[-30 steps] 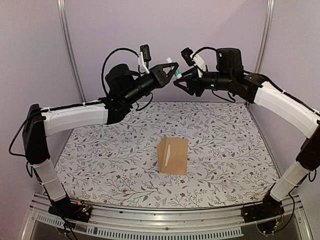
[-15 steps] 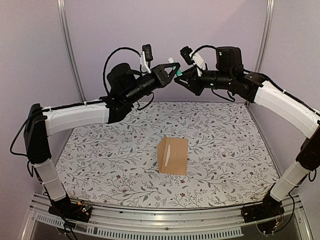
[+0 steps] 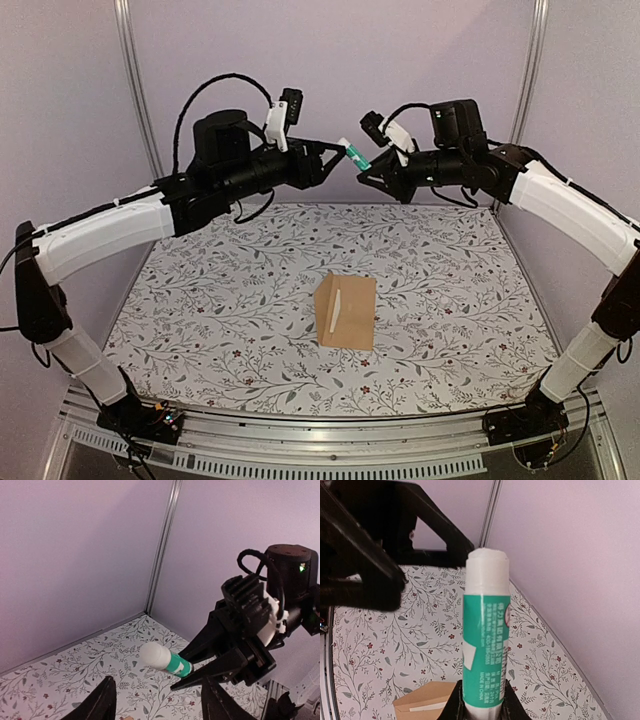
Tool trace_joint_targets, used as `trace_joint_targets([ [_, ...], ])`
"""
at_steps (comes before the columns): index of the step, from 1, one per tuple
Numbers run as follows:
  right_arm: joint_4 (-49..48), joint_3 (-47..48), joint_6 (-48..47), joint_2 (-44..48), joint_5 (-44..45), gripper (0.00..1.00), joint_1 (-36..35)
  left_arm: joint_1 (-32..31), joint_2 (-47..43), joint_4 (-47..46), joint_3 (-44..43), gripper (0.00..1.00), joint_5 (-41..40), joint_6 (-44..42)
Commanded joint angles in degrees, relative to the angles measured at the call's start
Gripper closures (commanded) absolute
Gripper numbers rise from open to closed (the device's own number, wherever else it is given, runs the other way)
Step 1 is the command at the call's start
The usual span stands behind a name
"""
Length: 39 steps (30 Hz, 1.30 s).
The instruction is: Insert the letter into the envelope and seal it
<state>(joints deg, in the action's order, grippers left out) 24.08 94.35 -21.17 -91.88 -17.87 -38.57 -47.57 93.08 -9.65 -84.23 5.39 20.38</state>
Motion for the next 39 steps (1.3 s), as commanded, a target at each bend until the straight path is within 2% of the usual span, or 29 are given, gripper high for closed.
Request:
trace_joint_targets([
  [1, 9.7, -0.67, -7.91, 1.01, -4.08, 1.0, 1.3, -2.54, -8.21, 22.9, 0.11, 0.43, -4.16, -22.61],
  [4, 15.64, 0.16, -11.07, 0.03, -6.25, 1.0, 1.22, -7.32, -9.67, 32.8, -1.14, 0.45, -9.37, -35.82],
  [7, 22.64, 4.18, -12.86, -3.22, -7.16, 1.0, 0.97, -12.14, -9.1, 38.89, -2.4, 0.49, -16.54, -45.18],
  [11, 30.75, 10.01, -13.75, -7.81, -7.49, 1.0, -0.55, -15.78, -7.37, 41.13, -3.99, 0.52, -22.62, -52.94],
  [19, 34.37, 12.16, -13.28, -9.93, -8.29, 1.0, -3.22, -20.64, -1.69, 41.05, -5.88, 0.52, -32.81, -65.76],
  [28, 36.16, 12.44, -13.2, -9.84, -10.29, 1.0, -4.48, -20.81, 0.84, 35.38, -2.78, 0.5, -37.48, -74.98],
  [39, 36.99, 12.88, -13.08, -9.62, -11.33, 1.0, -4.85, -18.69, 5.03, 29.22, -3.04, 0.53, -40.33, -80.66],
])
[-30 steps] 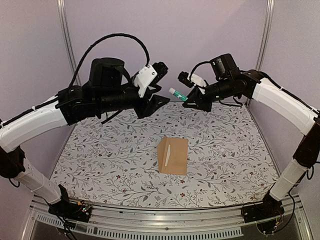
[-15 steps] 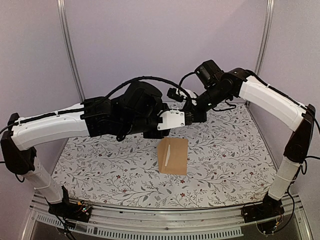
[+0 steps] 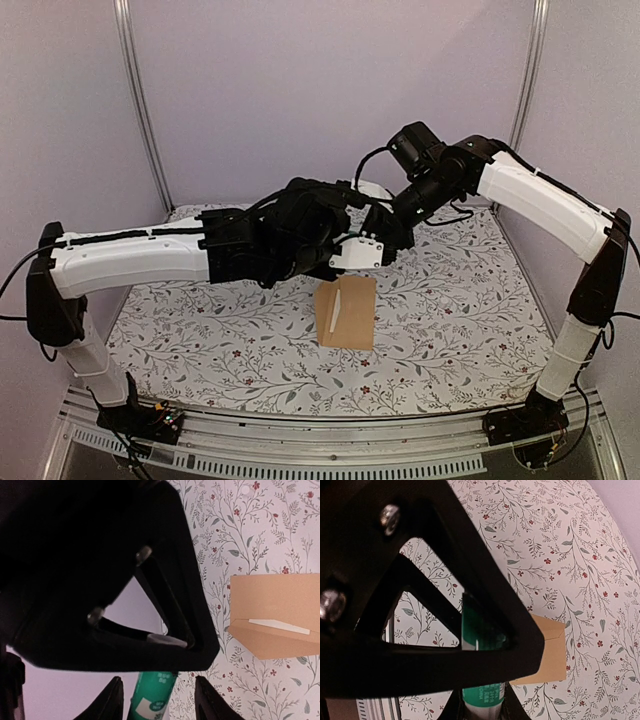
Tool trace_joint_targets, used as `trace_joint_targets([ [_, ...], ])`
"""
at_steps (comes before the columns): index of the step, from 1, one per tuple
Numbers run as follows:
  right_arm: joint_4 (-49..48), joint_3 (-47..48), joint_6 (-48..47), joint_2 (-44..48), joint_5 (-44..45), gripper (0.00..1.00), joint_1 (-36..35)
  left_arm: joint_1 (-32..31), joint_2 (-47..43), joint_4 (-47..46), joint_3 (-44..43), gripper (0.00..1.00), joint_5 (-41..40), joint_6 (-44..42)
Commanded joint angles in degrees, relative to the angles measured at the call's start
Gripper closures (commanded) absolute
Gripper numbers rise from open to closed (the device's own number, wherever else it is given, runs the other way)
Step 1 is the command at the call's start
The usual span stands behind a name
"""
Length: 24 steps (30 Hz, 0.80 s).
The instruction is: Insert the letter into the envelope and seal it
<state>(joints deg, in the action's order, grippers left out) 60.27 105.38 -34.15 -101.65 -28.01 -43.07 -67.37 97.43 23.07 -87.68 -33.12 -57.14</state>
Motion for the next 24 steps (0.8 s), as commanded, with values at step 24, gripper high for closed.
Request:
trace_joint_targets([
  [24, 0.42, 3.77, 0.44, 0.58, -4.21, 0.79, 0.41, 4.77, -0.52, -5.8, 2.39, 0.92, -0.71, 1.23],
])
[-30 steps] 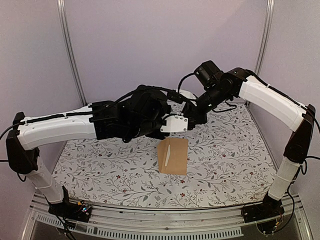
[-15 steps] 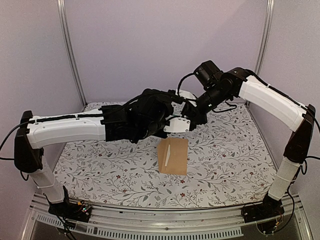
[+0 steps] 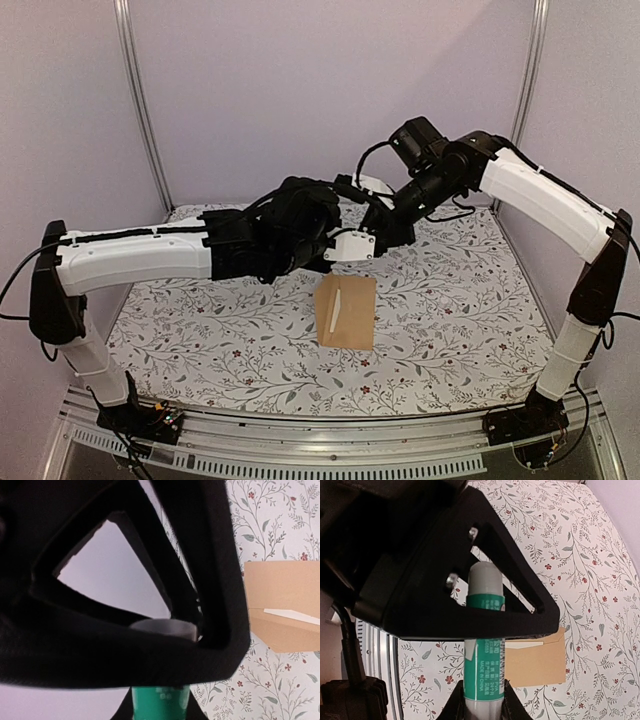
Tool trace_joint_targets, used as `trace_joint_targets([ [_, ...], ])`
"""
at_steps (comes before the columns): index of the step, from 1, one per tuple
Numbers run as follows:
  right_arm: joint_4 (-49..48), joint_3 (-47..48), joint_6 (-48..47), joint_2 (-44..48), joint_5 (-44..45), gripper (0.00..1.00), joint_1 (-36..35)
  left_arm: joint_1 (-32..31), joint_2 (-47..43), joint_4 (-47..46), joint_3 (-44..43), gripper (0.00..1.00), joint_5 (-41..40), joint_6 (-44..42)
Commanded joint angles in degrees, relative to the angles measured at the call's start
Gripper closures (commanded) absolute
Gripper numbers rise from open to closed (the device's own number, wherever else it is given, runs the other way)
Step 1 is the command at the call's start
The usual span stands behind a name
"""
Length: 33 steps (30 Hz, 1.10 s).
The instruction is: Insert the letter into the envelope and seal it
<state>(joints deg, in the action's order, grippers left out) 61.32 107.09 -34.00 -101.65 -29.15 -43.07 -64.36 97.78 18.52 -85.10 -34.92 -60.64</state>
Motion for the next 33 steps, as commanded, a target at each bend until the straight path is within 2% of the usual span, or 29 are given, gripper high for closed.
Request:
trace_joint_targets([
  [1, -0.92, 2.07, 0.3, 1.18, -4.19, 0.72, 1.12, 1.96, -1.16, -1.21, -0.16, 0.92, 1.78, 6.78],
  [2, -1.28, 2.01, 0.27, 1.65, -5.73, 0.63, 2.11, 2.11, -1.45, -1.01, -0.15, 0.92, 2.64, 9.39],
  [3, -2.09, 1.88, 0.32, 2.4, -7.34, 0.59, 3.17, 2.32, -1.71, -0.64, -0.35, 0.92, 3.93, 12.15],
  [9, -9.62, -1.1, 4.01, 6.37, -17.98, 0.43, 12.04, 3.16, -3.25, 0.8, -0.71, 0.92, 12.58, 31.31],
  [13, -13.48, -2.86, 6.71, 7.85, -21.21, 0.4, 13.8, 3.46, -4.15, -1.76, 0.0, 0.92, 18.72, 41.9],
  [23, -23.4, -8.54, 9.3, 11.58, -25.18, 0.39, 14.32, 6.16, -5.95, -9.57, 3.04, 0.91, 37.97, 58.49],
  [27, -26.98, -12.82, 6.33, 14.37, -29.84, 0.34, 14.16, 6.61, -7.0, -14.17, 5.7, 0.91, 40.0, 63.75],
  [33, -27.54, -15.37, 5.34, 14.98, -30.36, 0.33, 10.99, 6.97, -7.06, -16.27, 6.53, 0.9, 41.35, 64.93],
])
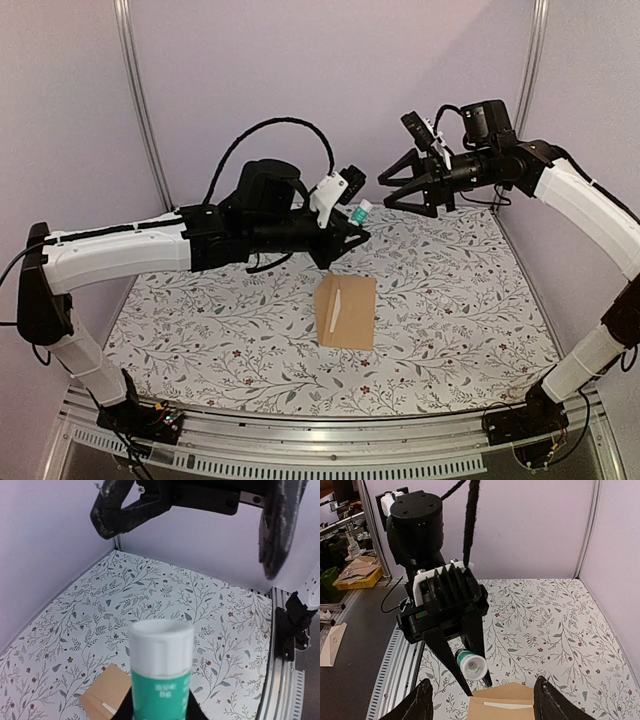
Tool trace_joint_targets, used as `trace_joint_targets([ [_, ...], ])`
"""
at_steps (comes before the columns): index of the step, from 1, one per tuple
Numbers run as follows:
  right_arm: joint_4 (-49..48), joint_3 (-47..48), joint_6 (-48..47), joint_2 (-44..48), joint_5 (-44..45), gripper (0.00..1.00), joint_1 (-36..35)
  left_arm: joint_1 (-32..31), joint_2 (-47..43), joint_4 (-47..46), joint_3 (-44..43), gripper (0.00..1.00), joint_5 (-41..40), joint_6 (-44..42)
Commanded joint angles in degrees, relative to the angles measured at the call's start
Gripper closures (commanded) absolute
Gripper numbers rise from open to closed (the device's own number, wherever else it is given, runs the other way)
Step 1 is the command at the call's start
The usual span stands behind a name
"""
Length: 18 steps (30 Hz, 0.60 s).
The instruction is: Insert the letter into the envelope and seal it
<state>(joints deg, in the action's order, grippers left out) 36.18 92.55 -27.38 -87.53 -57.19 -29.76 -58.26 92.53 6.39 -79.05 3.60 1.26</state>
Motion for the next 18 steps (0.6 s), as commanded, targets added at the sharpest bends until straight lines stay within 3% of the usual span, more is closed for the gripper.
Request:
trace_joint_targets([
  [1, -2.55, -0.88, -1.04, 0.66, -2.31, 0.33, -2.93, 1.0, -1.78, -4.23, 0.47, 0.9, 3.07, 3.09],
  [18, -7.53, -1.01, 8.59, -3.83, -5.01, 0.47, -4.87, 1.09, -2.12, -11.89, 2.47, 0.87, 4.85, 3.18],
])
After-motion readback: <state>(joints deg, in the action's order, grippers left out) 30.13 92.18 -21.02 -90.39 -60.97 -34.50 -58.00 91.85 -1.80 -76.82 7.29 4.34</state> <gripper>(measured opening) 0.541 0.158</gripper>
